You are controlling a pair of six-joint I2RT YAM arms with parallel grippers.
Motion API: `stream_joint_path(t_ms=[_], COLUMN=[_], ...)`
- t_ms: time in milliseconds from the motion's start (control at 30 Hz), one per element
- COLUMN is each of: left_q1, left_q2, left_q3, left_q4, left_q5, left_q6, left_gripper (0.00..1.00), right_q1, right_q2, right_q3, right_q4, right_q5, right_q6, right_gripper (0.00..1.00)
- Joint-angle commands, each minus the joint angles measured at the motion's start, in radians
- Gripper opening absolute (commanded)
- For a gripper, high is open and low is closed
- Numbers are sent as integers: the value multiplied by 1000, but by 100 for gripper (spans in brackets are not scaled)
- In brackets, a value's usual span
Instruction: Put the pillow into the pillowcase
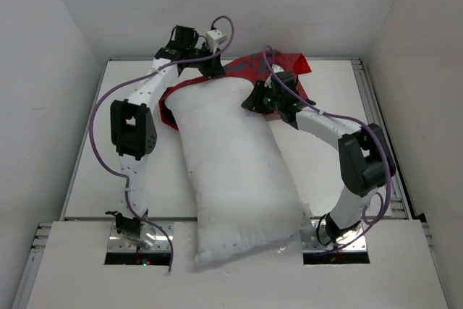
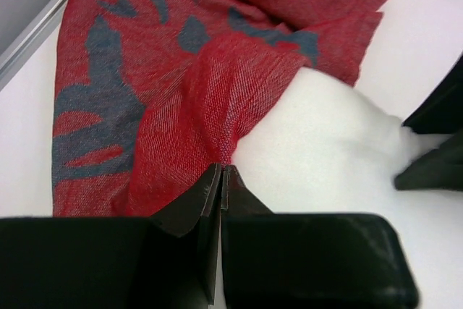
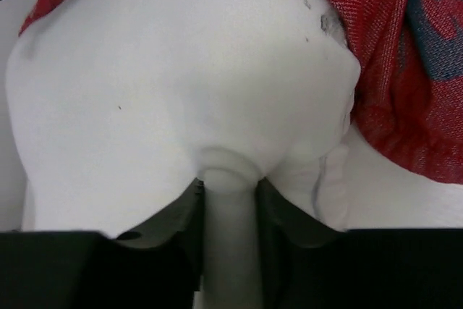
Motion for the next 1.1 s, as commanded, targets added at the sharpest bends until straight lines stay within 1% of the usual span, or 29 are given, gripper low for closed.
stream_joint_path(t_ms=[0, 67, 100, 133, 167, 267, 367, 433, 467, 500, 533, 567, 633, 700, 800, 867, 900, 933, 967, 1000, 1033, 1067], left_q1=[-2, -11, -15, -19, -22, -33, -50, -64, -67, -67, -64, -61, -45, -33, -10, 1, 2, 2, 1, -1, -2, 1], left_q2=[-109, -138, -156, -160, -163, -170, -173, -178, -184, -187, -193, -202, -213, -232, -262, -281, -284, -284, -281, -281, -282, -284], left_q3=[86, 86, 89, 99, 105, 105, 103, 108, 111, 112, 114, 116, 109, 102, 56, -1, -37, -53, -65, -90, -99, -102], left_q4=[-48, -65, -90, -108, -152, -202, -290, -347, -423, -461, -502, -575, -667, -717, -762, -766, -766, -762, -743, -728, -699, -691], left_q5=[102, 122, 135, 147, 177, 195, 202, 217, 218, 215, 208, 184, 159, 124, 84, 63, 60, 61, 70, 75, 75, 75], left_q6=[17, 41, 63, 79, 116, 147, 207, 251, 314, 346, 380, 433, 480, 537, 587, 609, 618, 623, 603, 589, 575, 563], left_gripper=[0, 0, 0, 0, 0, 0, 0, 0, 0, 0, 0, 0, 0, 0, 0, 0, 0, 0, 0, 7, 17, 43], right_q1=[8, 15, 19, 26, 28, 45, 54, 46, 29, 29, 5, -6, -46, -66, -81, -80, -80, -80, -80, -80, -77, -77], right_q2=[16, 20, 29, 31, 34, 34, 34, 42, 48, 48, 43, 42, 16, -7, -59, -72, -67, -60, -47, -25, -18, -11], right_q3=[41, 56, 64, 79, 86, 90, 93, 102, 95, 95, 83, 78, 46, 17, -28, -43, -37, -28, -19, 9, 27, 39], right_q4=[47, 76, 85, 97, 107, 176, 233, 230, 230, 225, 216, 198, 170, 173, 179, 183, 190, 187, 184, 173, 158, 133], right_q5=[-46, -69, -91, -95, -101, -123, -91, 9, 88, 89, 181, 229, 333, 389, 480, 497, 480, 457, 392, 357, 331, 314], right_q6=[25, 30, 36, 40, 51, 63, 99, 141, 169, 184, 203, 256, 302, 355, 355, 333, 324, 312, 266, 234, 202, 148], right_gripper=[27, 14, 4, 0, 0, 0, 0, 0, 0, 0, 0, 0, 0, 0, 0, 0, 0, 0, 0, 6, 16, 29])
